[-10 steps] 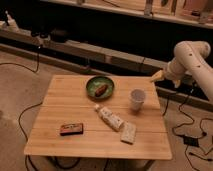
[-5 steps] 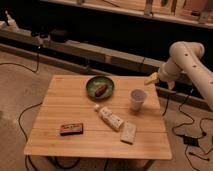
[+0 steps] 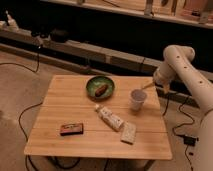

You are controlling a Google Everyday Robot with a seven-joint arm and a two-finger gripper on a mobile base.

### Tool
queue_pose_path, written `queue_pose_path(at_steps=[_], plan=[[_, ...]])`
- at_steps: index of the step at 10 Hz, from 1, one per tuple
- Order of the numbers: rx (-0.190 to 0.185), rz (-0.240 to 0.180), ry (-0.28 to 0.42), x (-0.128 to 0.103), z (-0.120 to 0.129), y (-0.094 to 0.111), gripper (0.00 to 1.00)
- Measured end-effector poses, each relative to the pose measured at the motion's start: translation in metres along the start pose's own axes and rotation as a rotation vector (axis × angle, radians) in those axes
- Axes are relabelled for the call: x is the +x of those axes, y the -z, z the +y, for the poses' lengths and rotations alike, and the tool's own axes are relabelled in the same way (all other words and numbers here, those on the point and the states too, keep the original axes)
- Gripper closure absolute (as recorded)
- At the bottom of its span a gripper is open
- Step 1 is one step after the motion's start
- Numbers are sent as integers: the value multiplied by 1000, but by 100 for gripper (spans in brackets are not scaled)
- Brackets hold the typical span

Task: Place the ceramic cup in the ceramic bowl

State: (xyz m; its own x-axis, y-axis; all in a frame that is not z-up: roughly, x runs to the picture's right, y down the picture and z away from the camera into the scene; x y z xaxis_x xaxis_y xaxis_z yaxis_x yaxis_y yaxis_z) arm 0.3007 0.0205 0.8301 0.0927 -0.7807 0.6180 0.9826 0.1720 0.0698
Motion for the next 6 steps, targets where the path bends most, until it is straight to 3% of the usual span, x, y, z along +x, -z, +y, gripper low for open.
queue_pose_path(at_steps=[6], plan=[[-62,-41,44,10,5,-31,20]])
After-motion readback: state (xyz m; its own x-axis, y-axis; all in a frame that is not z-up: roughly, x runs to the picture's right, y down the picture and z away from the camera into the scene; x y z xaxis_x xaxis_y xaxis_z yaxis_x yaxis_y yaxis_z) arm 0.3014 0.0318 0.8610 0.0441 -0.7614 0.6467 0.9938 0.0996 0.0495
